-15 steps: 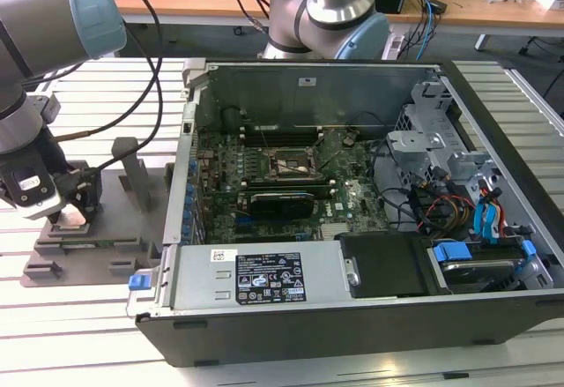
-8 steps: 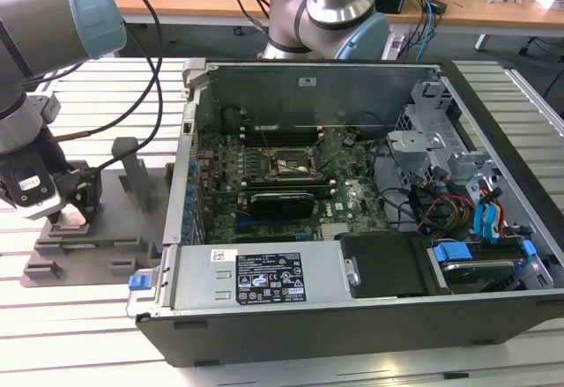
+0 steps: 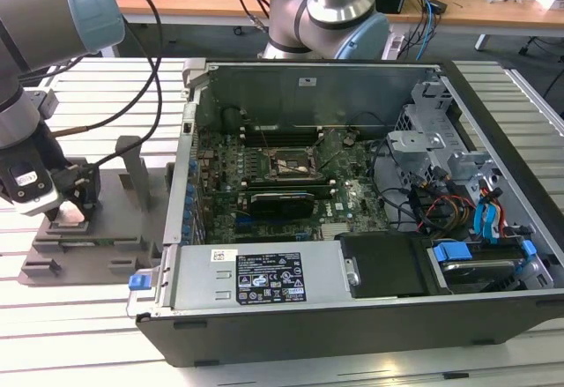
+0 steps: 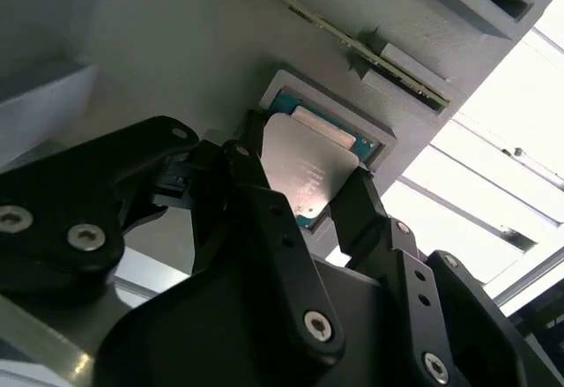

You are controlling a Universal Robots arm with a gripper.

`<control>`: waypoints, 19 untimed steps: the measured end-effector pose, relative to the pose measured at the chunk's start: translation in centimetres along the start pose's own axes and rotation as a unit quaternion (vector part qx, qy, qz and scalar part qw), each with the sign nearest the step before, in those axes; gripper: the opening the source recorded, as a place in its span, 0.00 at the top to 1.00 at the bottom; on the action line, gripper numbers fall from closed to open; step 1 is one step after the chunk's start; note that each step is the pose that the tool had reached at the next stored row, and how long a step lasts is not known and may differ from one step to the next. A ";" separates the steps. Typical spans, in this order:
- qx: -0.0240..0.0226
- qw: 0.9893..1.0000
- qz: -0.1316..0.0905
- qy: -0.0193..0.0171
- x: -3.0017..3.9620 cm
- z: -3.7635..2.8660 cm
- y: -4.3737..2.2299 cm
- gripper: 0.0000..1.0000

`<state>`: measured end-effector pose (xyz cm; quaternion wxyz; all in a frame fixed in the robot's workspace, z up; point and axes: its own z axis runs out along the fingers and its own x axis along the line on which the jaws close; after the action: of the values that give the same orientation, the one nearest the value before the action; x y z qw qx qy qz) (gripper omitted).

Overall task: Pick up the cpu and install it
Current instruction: 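Pick up the cpu and move it towards the insertion slot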

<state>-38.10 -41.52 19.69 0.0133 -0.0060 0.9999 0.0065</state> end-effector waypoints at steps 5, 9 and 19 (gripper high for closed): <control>-0.002 1.000 0.000 0.001 -0.01 -0.04 0.00 0.45; -0.002 1.000 0.000 0.001 -0.01 -0.34 0.00 0.45; -0.002 1.000 0.000 0.001 -0.04 -1.12 0.01 0.45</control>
<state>-38.09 -41.52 20.81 0.0125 -0.0060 0.9999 0.0084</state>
